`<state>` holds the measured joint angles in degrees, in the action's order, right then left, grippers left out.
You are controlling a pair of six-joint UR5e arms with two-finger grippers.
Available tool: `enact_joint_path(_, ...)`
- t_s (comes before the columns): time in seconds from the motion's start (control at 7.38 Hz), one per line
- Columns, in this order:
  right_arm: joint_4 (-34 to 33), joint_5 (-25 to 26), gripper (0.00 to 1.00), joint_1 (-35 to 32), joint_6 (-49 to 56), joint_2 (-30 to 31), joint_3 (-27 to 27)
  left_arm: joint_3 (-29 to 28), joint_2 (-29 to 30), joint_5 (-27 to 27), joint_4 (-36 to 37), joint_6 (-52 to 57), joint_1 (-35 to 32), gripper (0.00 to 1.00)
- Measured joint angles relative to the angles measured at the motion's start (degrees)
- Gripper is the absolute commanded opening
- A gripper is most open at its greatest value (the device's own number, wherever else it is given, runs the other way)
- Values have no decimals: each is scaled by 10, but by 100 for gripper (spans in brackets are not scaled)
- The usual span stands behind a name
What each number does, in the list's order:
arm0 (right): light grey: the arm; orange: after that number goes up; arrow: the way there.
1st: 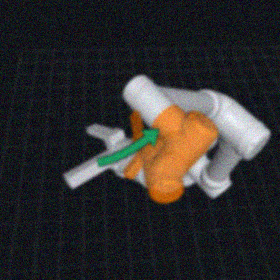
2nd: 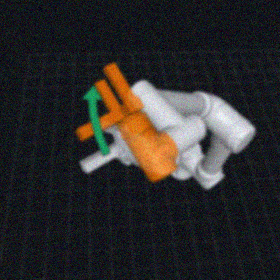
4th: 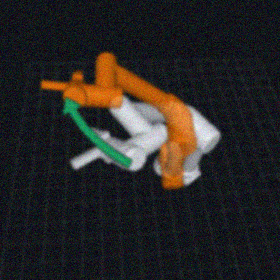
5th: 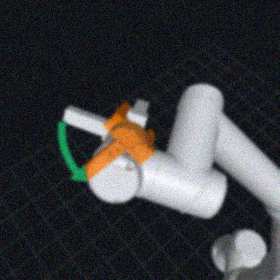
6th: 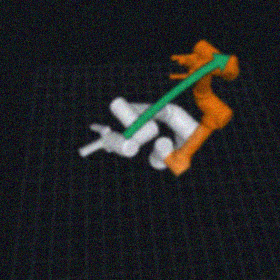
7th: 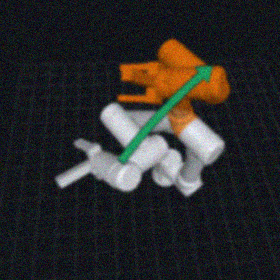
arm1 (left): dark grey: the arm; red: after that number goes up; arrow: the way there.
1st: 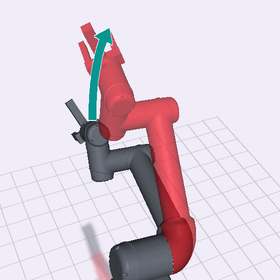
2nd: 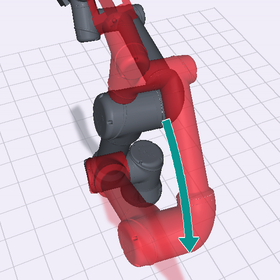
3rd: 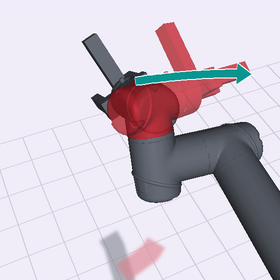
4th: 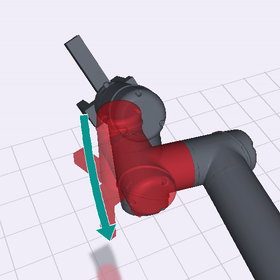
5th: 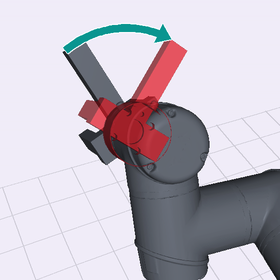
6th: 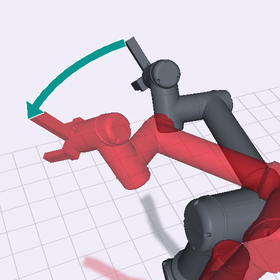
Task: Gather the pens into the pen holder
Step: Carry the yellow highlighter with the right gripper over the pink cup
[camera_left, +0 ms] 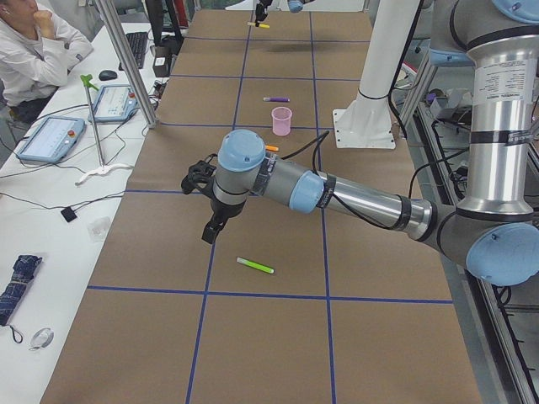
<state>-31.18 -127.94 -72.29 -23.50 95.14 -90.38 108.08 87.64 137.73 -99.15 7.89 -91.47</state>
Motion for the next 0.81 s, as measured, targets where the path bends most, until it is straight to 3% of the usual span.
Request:
enact_joint_path(0.27,28,6,0,62,-63,-69,-35,-3,1,4,-44,-1,20,100)
enact_joint_path(0.41,32,34,0,103,-102,-101,-61,-4,1,5,-50,-1,26,100)
enact_joint_path(0.54,33,86,0,153,-126,-124,-85,-4,0,5,-53,-1,28,100)
enact_joint_path(0.81,57,237,0,278,-146,-168,-111,-6,0,5,-53,-1,30,100)
